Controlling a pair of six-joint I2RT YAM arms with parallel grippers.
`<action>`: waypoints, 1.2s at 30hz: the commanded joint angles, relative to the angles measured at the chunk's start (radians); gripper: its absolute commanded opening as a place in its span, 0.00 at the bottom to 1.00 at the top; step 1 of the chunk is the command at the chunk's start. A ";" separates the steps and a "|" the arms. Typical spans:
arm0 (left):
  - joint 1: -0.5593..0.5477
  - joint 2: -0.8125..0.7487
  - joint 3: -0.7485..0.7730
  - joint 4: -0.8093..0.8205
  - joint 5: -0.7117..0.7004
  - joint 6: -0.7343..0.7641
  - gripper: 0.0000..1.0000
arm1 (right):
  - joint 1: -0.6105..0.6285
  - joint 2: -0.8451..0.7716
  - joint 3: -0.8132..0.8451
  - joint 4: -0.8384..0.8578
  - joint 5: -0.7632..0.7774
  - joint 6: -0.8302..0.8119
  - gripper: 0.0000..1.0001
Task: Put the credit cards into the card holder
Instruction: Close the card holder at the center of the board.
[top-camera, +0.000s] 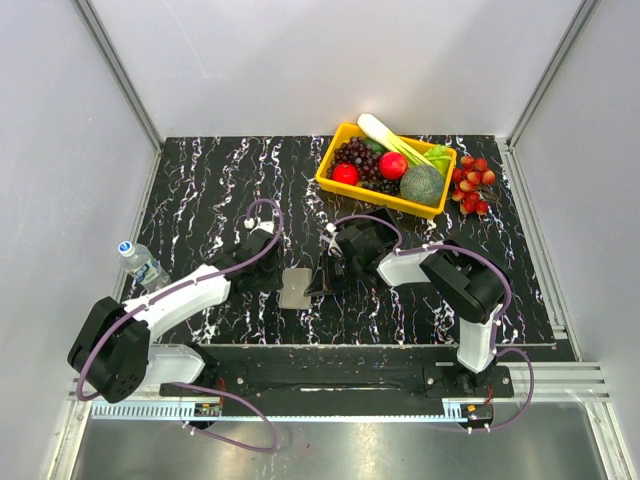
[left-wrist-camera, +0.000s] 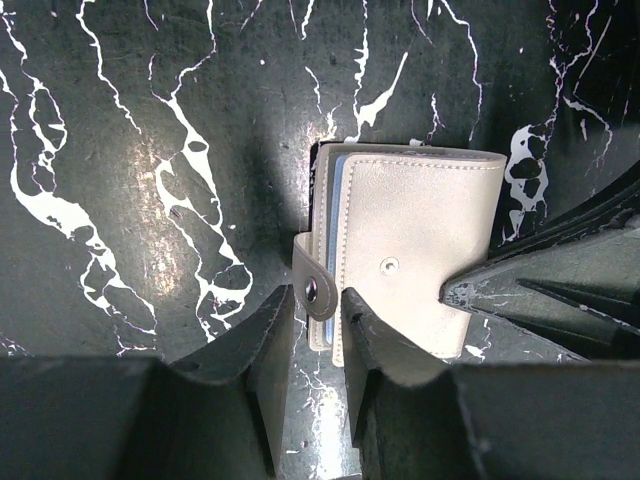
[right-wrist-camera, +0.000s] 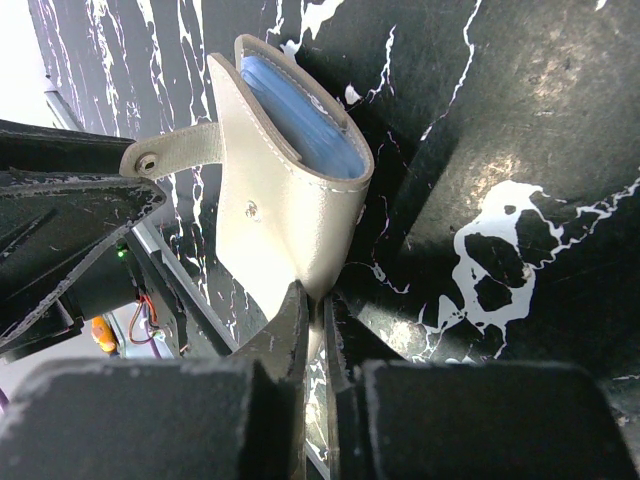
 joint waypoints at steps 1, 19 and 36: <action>-0.002 -0.025 0.039 0.015 -0.036 -0.012 0.29 | 0.002 0.021 0.018 -0.037 0.074 -0.043 0.08; -0.005 -0.056 0.028 0.024 -0.045 -0.023 0.23 | 0.000 0.031 0.024 -0.037 0.063 -0.046 0.09; -0.005 -0.048 0.031 0.022 -0.037 -0.008 0.34 | 0.002 0.032 0.026 -0.040 0.061 -0.047 0.09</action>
